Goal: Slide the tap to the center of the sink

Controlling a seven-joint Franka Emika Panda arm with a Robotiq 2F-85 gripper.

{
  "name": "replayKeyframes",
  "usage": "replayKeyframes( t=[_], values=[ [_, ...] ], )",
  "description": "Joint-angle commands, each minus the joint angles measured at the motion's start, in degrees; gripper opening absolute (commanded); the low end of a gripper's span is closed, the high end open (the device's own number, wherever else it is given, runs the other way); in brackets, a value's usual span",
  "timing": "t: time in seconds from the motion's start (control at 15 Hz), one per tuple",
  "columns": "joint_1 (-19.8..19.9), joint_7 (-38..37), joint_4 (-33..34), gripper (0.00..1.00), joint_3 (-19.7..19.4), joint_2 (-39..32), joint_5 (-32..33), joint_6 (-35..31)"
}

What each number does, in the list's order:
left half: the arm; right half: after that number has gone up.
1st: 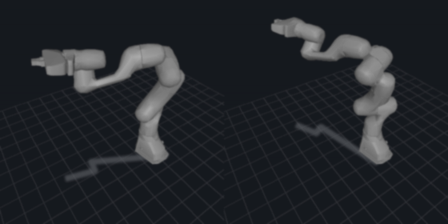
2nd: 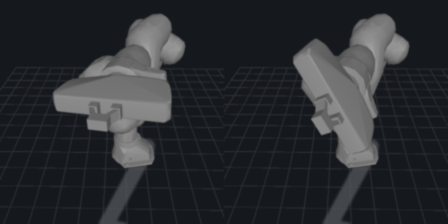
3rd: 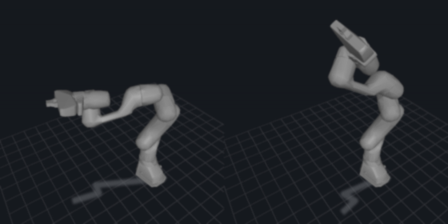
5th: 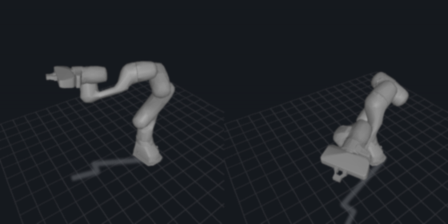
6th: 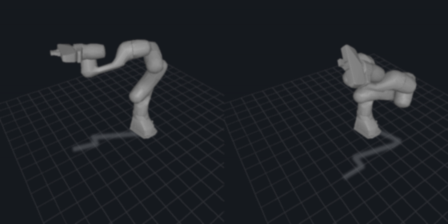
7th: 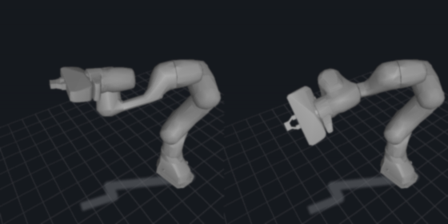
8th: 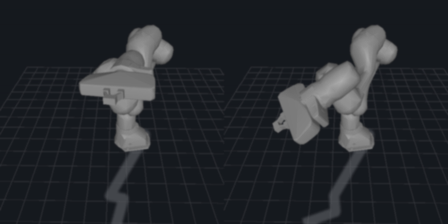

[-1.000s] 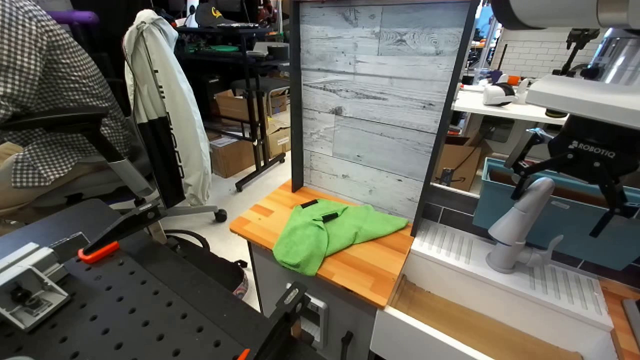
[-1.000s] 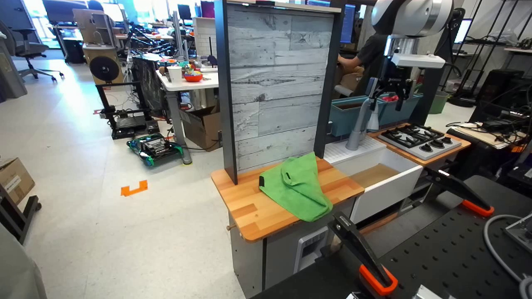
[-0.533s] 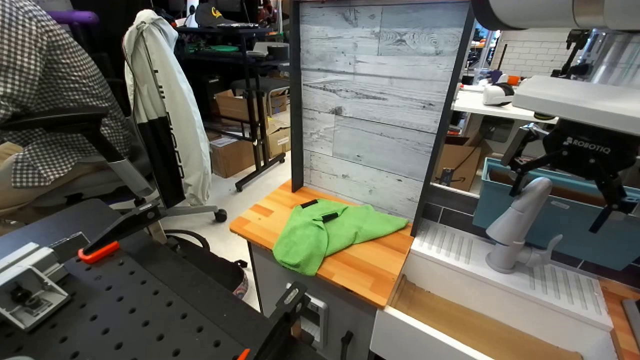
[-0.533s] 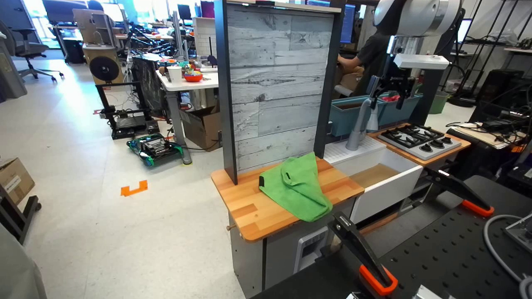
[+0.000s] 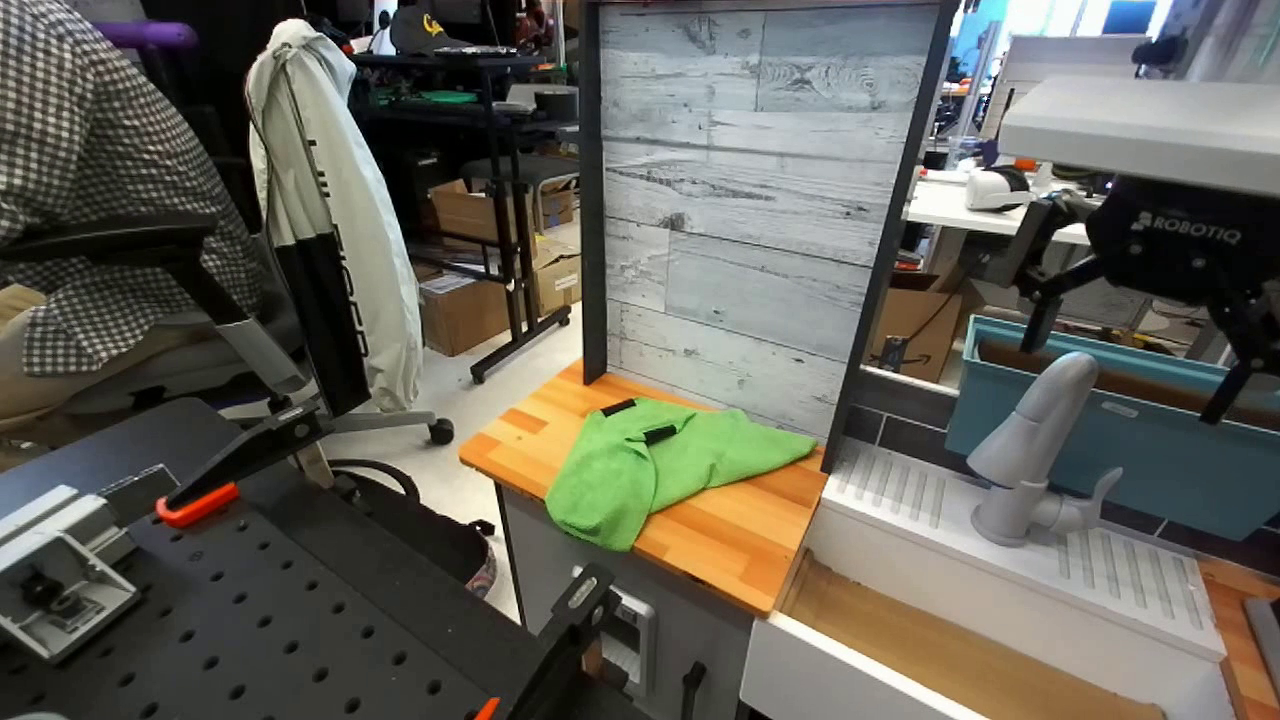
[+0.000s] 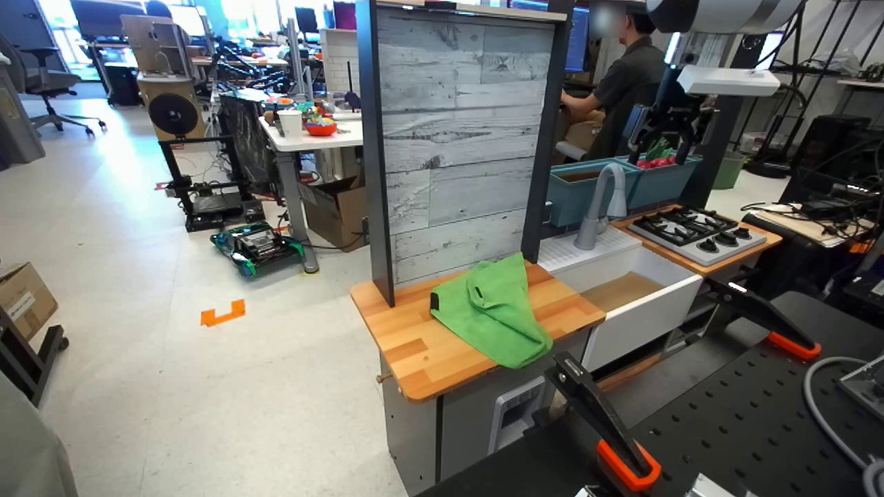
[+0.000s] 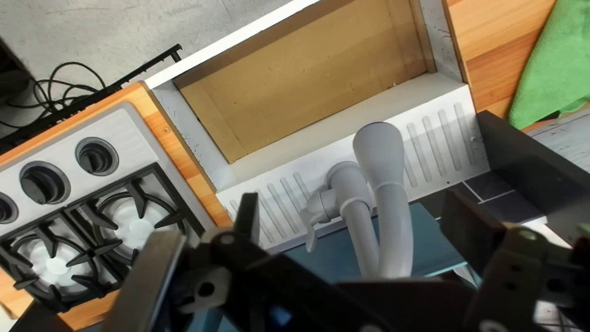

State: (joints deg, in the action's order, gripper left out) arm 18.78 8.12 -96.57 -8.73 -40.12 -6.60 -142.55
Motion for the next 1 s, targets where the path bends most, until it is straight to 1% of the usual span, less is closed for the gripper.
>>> replayKeyframes(
  t=[0.0, 0.2, 0.33, 0.4, 0.47, 0.6, 0.93],
  values=[
    [-0.5, 1.0, -12.7, 1.0, 0.6, 10.5, 0.7, -5.0],
    [-0.7, 1.4, -19.0, 1.0, 0.6, 16.5, 0.8, -7.1],
    [-0.6, 2.1, -21.2, 1.0, 0.7, 19.1, 0.5, -6.1],
    [-0.4, 2.8, -21.4, 1.0, 0.8, 19.6, 0.2, -4.4],
    [-0.7, 1.2, -17.6, 1.0, 0.2, 16.1, 0.4, -4.7],
    [-0.8, 1.6, -19.6, 1.0, 0.2, 17.8, 0.3, -4.6],
    [-0.8, 1.7, -20.2, 1.0, 0.2, 18.1, 0.3, -4.6]
  ],
)
